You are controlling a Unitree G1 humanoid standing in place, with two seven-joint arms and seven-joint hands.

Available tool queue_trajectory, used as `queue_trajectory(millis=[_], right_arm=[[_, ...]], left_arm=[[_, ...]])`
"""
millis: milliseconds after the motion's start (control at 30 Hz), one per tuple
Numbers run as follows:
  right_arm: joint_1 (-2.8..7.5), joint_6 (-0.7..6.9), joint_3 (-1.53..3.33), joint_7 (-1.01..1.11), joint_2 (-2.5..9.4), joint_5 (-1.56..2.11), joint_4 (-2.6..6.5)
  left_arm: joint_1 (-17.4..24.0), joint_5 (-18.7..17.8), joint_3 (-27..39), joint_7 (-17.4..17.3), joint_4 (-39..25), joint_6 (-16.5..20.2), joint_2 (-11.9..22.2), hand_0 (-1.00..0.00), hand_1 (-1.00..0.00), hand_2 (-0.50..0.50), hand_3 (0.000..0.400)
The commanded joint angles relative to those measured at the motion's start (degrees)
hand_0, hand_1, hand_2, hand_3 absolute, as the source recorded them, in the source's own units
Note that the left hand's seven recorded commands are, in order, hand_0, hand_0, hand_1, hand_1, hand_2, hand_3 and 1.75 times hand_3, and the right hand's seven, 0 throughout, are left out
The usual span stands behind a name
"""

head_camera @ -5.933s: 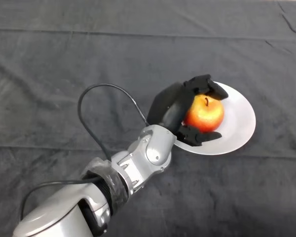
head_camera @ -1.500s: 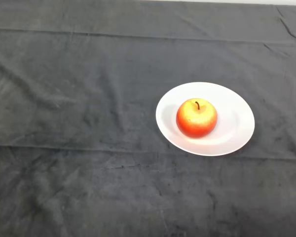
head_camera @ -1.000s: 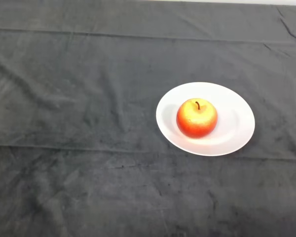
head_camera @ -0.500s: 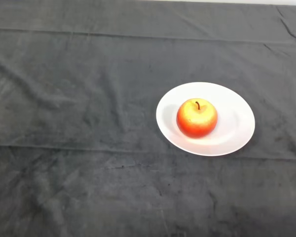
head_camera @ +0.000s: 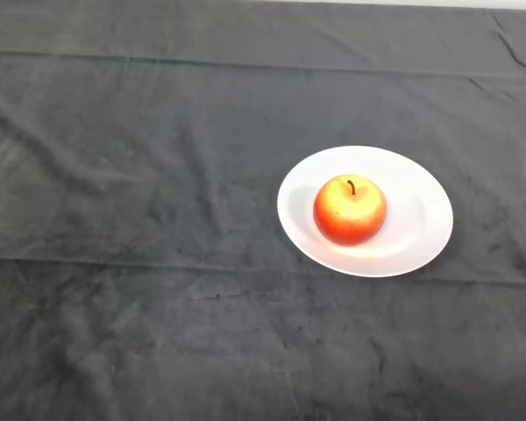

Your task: Move the apple to the plate

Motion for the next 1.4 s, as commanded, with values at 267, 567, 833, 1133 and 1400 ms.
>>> queue_trajectory(millis=[267, 567, 833, 1133, 1400], right_arm=[[-1.20, 0.37, -0.68, -0.63, -0.60, -0.57, -0.08], [-1.19, 0.37, -0.67, -0.64, -0.59, -0.56, -0.11], [-1.17, 0.37, -0.66, -0.66, -0.58, -0.55, -0.14], [-1.16, 0.38, -0.64, -0.68, -0.57, -0.54, -0.17], [-1.16, 0.38, -0.63, -0.69, -0.56, -0.53, -0.19]], left_arm=[[-1.9, 1.8, 4.4, -1.2, 2.1, 0.7, -1.4, 0.00, 0.00, 0.00, 0.000], [-1.9, 2.4, 5.2, -1.9, 1.8, 1.0, -2.1, 0.00, 0.00, 0.00, 0.000], [-1.9, 2.8, 5.8, -2.5, 1.2, 1.4, -2.5, 0.00, 0.00, 0.00, 0.000], [-2.1, 3.4, 6.4, -2.9, 1.2, 1.5, -3.1, 0.00, 0.00, 0.00, 0.000], [-2.3, 3.6, 6.9, -3.5, 1.1, 1.7, -3.4, 0.00, 0.00, 0.00, 0.000]])
